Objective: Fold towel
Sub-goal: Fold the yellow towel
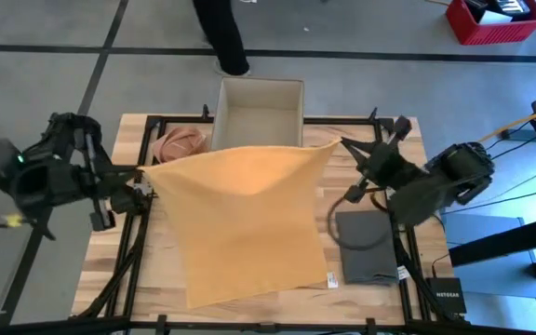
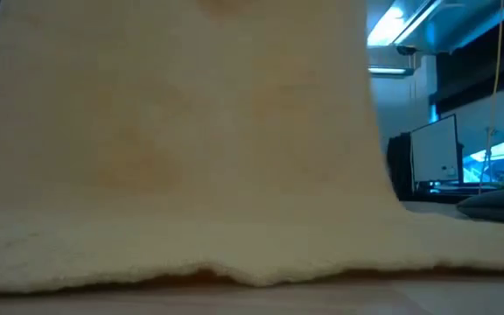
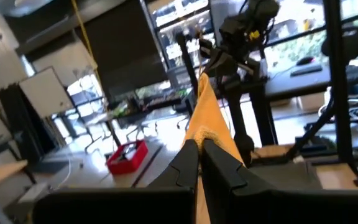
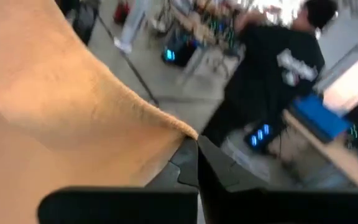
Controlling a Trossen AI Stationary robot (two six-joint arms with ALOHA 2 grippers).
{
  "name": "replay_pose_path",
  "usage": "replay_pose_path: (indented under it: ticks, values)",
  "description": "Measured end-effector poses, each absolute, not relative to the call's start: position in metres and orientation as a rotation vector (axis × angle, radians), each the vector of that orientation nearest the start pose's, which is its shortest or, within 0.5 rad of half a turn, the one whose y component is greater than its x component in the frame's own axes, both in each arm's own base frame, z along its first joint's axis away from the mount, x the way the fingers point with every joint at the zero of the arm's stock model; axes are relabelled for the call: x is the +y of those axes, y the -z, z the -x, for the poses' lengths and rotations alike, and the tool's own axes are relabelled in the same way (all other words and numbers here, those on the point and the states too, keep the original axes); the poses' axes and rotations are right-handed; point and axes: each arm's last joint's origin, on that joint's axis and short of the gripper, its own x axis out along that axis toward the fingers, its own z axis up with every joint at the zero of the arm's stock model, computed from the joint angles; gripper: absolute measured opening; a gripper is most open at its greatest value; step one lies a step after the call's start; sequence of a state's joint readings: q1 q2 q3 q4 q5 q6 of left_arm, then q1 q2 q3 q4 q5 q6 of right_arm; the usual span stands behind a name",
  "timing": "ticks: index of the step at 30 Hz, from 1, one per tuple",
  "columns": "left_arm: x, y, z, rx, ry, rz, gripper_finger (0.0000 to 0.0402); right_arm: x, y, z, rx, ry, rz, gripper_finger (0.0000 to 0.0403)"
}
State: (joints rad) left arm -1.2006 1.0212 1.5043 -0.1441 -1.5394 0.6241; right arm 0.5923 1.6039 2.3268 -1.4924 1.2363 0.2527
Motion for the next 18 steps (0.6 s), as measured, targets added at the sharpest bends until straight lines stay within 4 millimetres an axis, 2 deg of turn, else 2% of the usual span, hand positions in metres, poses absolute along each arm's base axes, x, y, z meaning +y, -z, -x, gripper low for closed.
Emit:
replay_pose_path:
  ticks: [2,8,18]
  values:
    - [-0.117,-0.501,-0.076,0.046,-0.354,-0.268,0.0,0.105,-0.511,-0.208,0.423,0.67,0.338,0.0001]
    - [-0.118,-0.452,-0.073,0.034,-0.339,-0.195,0.0,0.113,-0.482,-0.221,0.528,0.631,0.413,0.0001]
    - [-0.109,-0.407,-0.071,0.023,-0.336,-0.081,0.0,0.097,-0.415,-0.266,0.812,0.537,0.374,0.0001]
